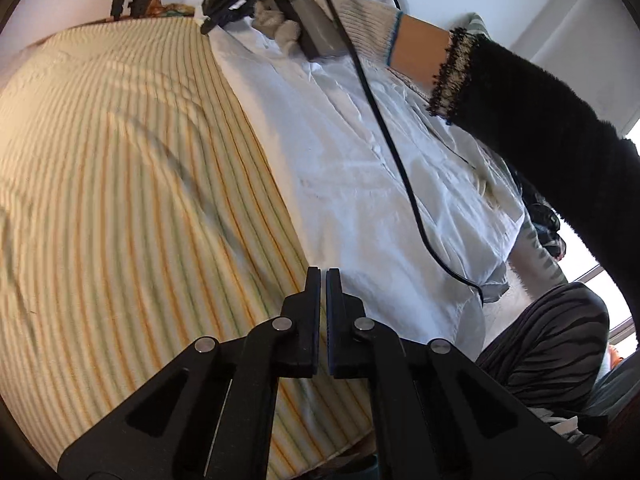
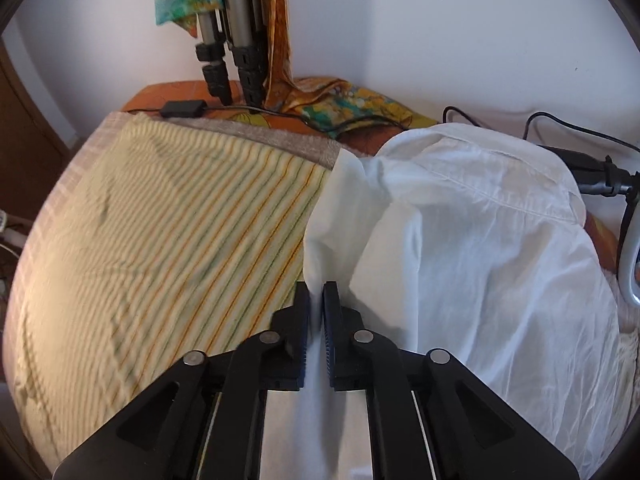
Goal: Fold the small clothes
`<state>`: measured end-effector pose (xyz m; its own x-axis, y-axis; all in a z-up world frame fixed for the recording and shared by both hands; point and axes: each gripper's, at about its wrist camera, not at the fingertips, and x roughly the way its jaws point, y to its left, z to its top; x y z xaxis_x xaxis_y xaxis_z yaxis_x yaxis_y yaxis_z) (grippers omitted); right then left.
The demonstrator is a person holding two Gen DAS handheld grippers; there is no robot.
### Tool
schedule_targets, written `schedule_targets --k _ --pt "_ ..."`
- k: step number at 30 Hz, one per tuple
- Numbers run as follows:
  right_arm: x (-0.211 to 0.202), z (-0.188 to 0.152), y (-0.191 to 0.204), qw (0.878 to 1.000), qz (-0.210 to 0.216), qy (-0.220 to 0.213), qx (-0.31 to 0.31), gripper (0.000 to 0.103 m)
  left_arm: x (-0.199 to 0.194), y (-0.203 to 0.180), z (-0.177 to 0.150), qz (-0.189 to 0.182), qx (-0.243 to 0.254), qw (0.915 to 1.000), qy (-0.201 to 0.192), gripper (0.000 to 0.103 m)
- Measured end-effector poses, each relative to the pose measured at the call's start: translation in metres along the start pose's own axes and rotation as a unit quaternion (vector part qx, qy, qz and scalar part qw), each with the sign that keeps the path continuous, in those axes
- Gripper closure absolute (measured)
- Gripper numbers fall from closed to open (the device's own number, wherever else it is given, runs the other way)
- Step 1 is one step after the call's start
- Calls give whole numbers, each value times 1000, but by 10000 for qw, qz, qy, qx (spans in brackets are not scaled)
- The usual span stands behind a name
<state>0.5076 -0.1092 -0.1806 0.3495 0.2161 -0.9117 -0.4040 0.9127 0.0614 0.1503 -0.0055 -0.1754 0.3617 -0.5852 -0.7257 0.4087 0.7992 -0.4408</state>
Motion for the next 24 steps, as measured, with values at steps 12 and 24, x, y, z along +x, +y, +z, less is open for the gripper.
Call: schedule_targets --k 12,24 --pt "-151 -85 -32 9927 617 -990 307 91 1 -25 16 -539 658 9963 90 103" --pt "-239 -203 -84 9865 276 -1417 774 74 14 -59 -36 -250 1250 9896 668 103"
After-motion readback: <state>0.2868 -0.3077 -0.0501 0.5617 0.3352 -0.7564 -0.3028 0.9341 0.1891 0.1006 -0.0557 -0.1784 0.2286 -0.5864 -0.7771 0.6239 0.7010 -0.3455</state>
